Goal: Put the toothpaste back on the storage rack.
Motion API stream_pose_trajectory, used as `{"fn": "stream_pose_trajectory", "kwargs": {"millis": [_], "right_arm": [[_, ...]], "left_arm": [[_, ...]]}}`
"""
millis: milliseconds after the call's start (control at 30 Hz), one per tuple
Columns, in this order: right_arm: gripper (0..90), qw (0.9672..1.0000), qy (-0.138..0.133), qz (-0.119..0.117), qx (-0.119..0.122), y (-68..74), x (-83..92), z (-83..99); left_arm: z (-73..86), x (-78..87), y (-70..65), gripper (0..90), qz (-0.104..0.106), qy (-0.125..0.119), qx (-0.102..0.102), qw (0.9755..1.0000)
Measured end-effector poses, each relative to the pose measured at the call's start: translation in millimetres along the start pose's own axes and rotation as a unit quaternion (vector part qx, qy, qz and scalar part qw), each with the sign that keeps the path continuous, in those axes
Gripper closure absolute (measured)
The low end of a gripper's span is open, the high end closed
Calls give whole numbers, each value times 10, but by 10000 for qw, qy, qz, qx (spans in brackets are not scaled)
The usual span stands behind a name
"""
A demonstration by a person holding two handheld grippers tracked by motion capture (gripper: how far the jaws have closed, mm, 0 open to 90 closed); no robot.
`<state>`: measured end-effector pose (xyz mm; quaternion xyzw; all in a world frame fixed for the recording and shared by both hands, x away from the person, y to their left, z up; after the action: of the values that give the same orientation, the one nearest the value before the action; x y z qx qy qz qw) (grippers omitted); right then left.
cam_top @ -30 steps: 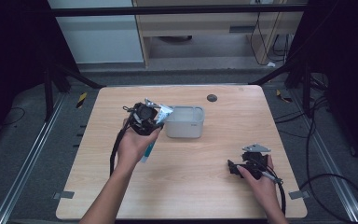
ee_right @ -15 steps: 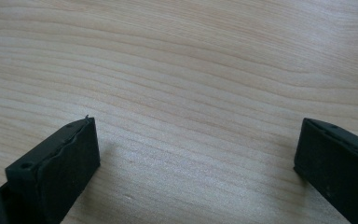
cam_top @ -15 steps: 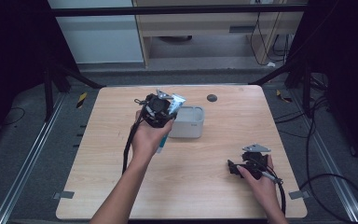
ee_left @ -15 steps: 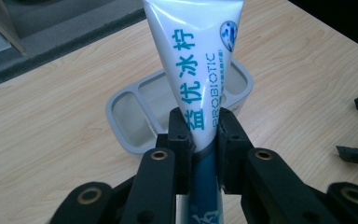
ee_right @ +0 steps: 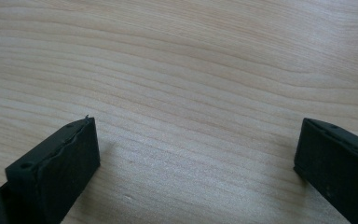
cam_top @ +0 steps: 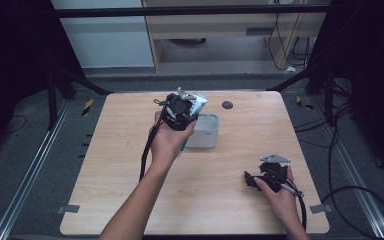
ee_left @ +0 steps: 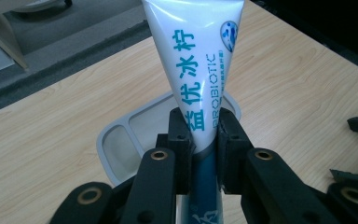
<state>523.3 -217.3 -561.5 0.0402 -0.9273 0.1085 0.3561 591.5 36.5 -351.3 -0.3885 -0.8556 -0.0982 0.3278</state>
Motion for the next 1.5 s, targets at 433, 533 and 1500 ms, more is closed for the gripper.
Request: {"fn": "stream_pose_trajectory", "kwargs": {"millis": [433,533,1500], "right_arm": [[3,10000,3,-5,-6,2,-1,0],[3,10000,4,-4,-8,3,-2,-2],[3,10000,14,-19,-79,13,2,-5]], "left_arm": [[-107,17,11,781,-54,-239,-11,9997],[-120,10,5,781,-43,-274,-7,9996],[-593,-124,288,781,-208,-1228,-292,9918]]}}
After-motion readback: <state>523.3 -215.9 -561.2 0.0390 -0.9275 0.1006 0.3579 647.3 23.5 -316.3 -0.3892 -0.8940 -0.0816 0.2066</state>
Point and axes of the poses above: each handheld gripper's, and its own axes: x roughly backward along the jaws, z roughly out of its underside, y roughly to its left, the point moved 7 cm from there along -x, roughly forward along the jaws, and after that the axes turned 13 degrees about z, right-handed, at the moved point
